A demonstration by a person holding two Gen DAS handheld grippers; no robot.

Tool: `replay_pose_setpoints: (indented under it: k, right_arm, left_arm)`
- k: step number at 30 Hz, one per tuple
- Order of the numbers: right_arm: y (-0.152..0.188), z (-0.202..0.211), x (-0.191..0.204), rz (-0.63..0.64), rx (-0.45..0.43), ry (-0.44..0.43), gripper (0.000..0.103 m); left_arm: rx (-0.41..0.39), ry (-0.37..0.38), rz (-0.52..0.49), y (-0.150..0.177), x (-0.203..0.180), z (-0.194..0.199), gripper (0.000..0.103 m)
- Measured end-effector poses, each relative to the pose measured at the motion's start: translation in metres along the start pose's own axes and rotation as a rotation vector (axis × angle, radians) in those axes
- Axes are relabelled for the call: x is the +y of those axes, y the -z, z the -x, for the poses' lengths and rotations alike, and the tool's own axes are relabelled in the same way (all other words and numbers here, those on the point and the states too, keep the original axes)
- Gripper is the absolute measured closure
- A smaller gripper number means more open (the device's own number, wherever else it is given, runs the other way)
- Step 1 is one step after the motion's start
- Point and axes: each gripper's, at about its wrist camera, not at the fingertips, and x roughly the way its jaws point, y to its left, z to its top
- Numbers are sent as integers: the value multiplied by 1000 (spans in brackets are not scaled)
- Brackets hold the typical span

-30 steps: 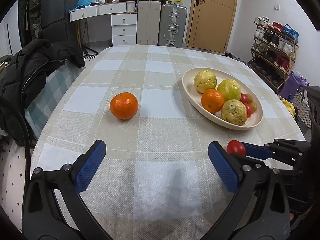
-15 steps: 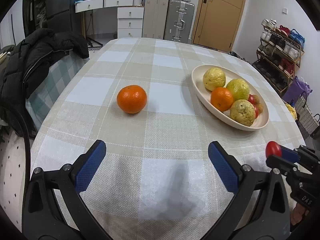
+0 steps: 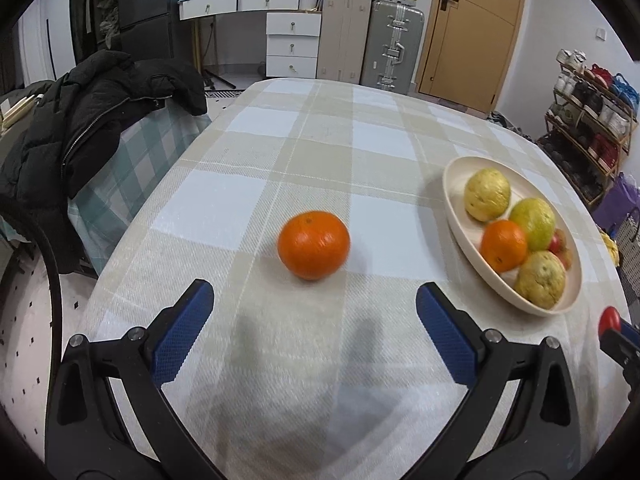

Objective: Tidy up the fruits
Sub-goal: 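Grasp the orange with the left tool while the right tool lifts the tomato, then carry the orange in the left tool and the tomato in the right tool onto the plate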

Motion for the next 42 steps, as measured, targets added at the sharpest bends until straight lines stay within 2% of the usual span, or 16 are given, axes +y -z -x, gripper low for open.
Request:
replay_pose_setpoints:
  k: [3, 5, 11, 13, 14, 15, 16, 21, 26, 35, 42]
  right_arm:
    - [0, 0, -5, -15, 1, 0, 76]
    - [0, 0, -6, -20, 1, 4, 76]
    - [1, -1, -7, -21, 5, -2, 76]
    - [1, 0, -7, -20, 4, -2, 76]
    - [1, 0, -7, -20, 3, -3, 76]
    - [1, 0, -7, -21, 4, -4, 76]
    - [1, -1, -7, -21, 4, -4, 76]
    - [2, -2, -7, -20, 6, 0, 76]
    - [2, -3, -7, -18, 5, -1, 76]
    - [4, -5, -6, -15, 0, -8, 76]
    - [4, -6, -4, -12, -5, -9, 76]
  left_arm:
    - [30, 14, 27, -10, 3, -16, 3]
    - [41, 13, 40, -15, 4, -25, 7]
    - [54, 13, 29, -22, -2, -39, 32]
    - [57, 27, 27, -22, -3, -40, 53]
    - [56, 24, 26, -22, -3, -41, 55]
    - [54, 21, 28, -23, -3, -41, 63]
    - [51, 23, 32, -23, -3, -40, 64]
    - [47, 49, 48, -18, 2, -36, 65]
    - [22, 62, 24, -11, -2, -23, 65]
    - [-35, 137, -8, 11, -16, 18, 65]
    - [-66, 175, -71, 21, -36, 44, 65]
